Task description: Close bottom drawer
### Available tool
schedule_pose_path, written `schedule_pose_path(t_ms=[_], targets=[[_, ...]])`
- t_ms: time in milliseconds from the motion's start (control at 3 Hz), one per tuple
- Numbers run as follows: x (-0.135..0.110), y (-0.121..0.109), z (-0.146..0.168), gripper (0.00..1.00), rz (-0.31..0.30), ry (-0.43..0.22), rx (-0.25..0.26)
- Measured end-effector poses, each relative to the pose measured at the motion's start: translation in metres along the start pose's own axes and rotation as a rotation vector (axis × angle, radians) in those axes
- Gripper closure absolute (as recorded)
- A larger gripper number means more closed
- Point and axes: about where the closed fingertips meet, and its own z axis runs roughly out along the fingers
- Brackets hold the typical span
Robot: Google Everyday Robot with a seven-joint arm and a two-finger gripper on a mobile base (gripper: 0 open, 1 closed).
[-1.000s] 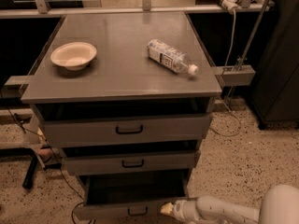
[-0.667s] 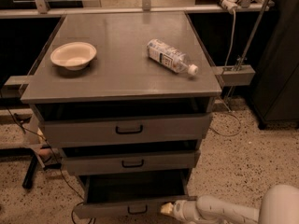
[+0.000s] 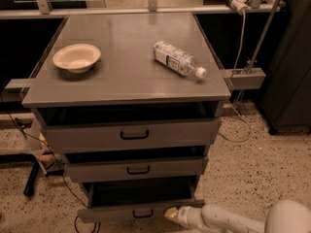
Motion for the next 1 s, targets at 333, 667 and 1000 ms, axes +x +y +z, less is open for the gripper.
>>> schedule_pose_path(t_ms=[333,667,1000], targets=[[-0.025,0.009,0.009,1.00,0.031,-0.060,-0.033],[-0.042,0.016,0.014,1.00,0.044,-0.096,-0.052],[-0.054,0.022,0.017,1.00,0.050,-0.118,-0.066]])
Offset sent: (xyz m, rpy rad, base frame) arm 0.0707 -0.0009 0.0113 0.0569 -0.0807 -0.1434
